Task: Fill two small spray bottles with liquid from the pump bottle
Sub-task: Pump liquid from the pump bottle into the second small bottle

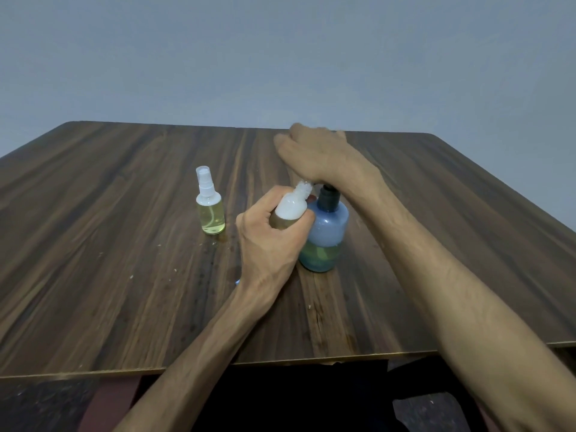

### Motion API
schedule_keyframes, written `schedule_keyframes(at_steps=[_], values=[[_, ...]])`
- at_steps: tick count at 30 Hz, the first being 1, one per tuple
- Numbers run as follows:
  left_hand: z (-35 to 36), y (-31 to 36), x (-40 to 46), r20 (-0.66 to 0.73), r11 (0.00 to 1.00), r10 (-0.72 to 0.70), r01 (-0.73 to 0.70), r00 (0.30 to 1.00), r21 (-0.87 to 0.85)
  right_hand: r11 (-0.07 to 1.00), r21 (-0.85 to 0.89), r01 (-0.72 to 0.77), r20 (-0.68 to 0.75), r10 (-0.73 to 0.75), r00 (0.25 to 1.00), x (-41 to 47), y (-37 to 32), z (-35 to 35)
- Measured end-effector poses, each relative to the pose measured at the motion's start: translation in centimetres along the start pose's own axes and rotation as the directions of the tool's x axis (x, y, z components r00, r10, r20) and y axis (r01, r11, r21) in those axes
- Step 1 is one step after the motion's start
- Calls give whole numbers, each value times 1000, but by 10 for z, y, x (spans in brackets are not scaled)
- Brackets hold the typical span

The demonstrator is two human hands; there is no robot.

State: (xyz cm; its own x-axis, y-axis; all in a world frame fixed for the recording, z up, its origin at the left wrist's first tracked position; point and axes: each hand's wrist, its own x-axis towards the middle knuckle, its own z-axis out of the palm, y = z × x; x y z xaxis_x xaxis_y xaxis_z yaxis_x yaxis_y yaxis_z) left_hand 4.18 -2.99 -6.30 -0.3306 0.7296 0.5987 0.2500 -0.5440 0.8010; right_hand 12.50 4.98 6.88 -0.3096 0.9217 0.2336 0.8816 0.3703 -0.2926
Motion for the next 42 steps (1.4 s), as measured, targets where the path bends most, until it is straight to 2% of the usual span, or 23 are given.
schedule_keyframes(at_steps=[6, 9, 13, 17, 20, 24, 27, 31, 34, 38, 42], values=[[0, 0, -1, -15, 1000, -5, 5, 1000, -1, 999, 40, 25, -59, -23, 998, -1, -1, -4], [1, 0, -1, -19, 1000, -18, 18, 1000, 4, 1000, 16, -21, 38, 20, 999, -1, -1, 0], [0, 0, -2, -23, 1000, -12, 12, 1000, -5, 999, 50, 20, -69, -16, 997, -4, -3, -3], [-1, 0, -2, -15, 1000, -14, 15, 1000, 7, 1000, 0, 9, 13, -9, 1000, -5, -4, -3], [0, 0, -1, -16, 1000, -7, 7, 1000, -3, 998, 48, 27, -63, -24, 998, -5, -2, -8], [0, 1, -1, -12, 1000, -20, 20, 1000, -2, 1000, 10, -4, 44, 3, 999, -5, -2, -2], [-1, -1, -2, -20, 1000, -10, 10, 1000, -21, 999, 14, 34, -42, -34, 999, -5, -1, -4], [1, 2, -1, -15, 999, -27, 27, 1000, -21, 1000, 1, 9, 29, -9, 1000, -4, -2, -2], [-1, 1, -1, -15, 999, -14, 13, 1000, -29, 999, 34, 33, -56, -32, 998, -3, -2, -9], [1, -1, -1, -22, 1000, -25, 25, 999, -1, 999, 41, 6, -6, -6, 1000, -2, 0, 1], [1, -1, 0, -23, 1000, -11, 11, 1000, -10, 998, 51, 26, -49, -23, 999, -3, 0, 0]])
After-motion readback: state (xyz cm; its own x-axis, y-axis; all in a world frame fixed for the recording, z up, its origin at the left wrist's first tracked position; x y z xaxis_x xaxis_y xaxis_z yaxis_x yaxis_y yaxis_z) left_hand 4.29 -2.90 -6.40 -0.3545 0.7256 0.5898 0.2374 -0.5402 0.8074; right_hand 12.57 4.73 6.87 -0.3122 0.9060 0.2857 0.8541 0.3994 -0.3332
